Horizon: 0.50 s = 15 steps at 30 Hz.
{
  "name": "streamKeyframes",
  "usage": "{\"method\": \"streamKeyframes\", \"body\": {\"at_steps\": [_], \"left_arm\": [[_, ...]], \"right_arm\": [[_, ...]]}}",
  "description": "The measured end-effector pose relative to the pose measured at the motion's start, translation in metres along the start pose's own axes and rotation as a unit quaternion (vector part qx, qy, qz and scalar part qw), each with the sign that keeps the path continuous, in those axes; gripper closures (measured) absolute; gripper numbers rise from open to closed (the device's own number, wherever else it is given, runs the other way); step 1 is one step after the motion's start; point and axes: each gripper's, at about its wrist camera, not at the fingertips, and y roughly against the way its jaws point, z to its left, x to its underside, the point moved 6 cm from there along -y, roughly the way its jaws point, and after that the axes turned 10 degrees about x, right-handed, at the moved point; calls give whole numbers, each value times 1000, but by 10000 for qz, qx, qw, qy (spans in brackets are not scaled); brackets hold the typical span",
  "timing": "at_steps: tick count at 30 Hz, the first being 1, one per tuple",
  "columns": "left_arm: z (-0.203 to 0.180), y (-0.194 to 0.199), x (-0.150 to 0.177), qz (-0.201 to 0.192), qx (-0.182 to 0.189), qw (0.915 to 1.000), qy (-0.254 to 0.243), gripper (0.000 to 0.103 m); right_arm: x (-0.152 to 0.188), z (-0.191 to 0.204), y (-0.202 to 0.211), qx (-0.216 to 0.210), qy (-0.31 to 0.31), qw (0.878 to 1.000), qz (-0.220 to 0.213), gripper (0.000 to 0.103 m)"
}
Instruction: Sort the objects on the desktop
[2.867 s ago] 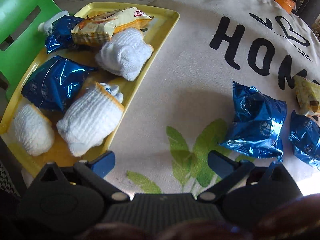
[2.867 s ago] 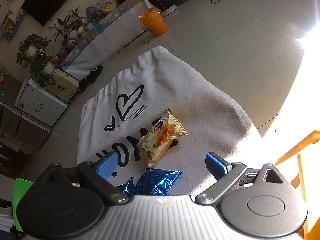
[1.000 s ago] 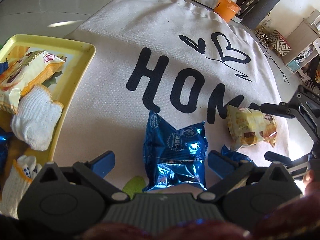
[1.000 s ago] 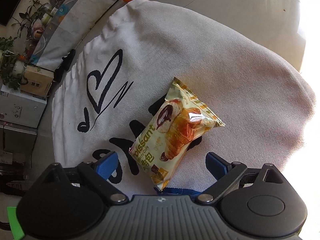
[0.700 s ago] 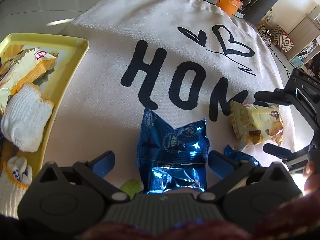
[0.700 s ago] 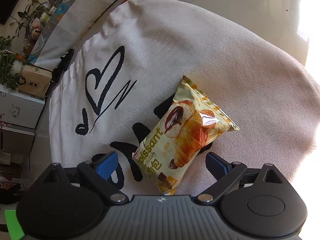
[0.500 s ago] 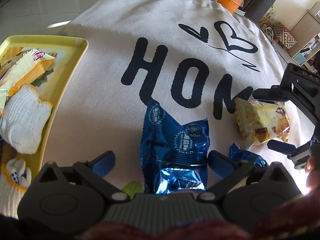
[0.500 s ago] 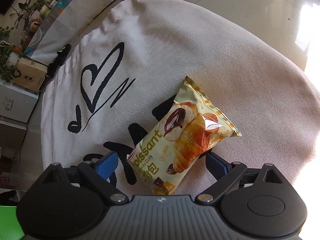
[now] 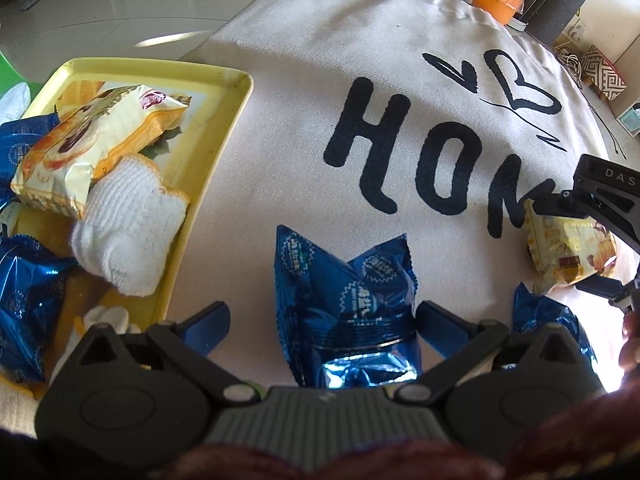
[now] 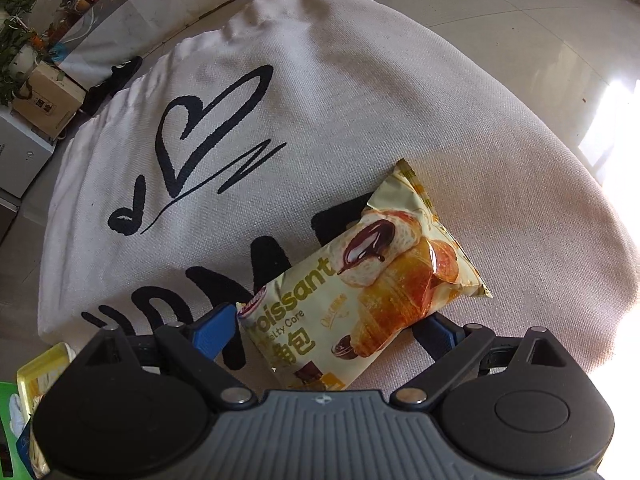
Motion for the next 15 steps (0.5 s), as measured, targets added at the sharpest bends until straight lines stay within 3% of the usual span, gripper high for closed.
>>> {"method": "streamKeyframes", "body": {"at_steps": [7, 15], "left_arm": [[25, 9, 3, 186, -21, 9996, 211, 1], [26, 10, 10, 376, 44, 9993, 57, 1]], "right_arm": [[5, 6, 1, 101, 563, 9981, -244, 11], [18, 20, 6, -319, 1253, 9915, -177, 13]]}}
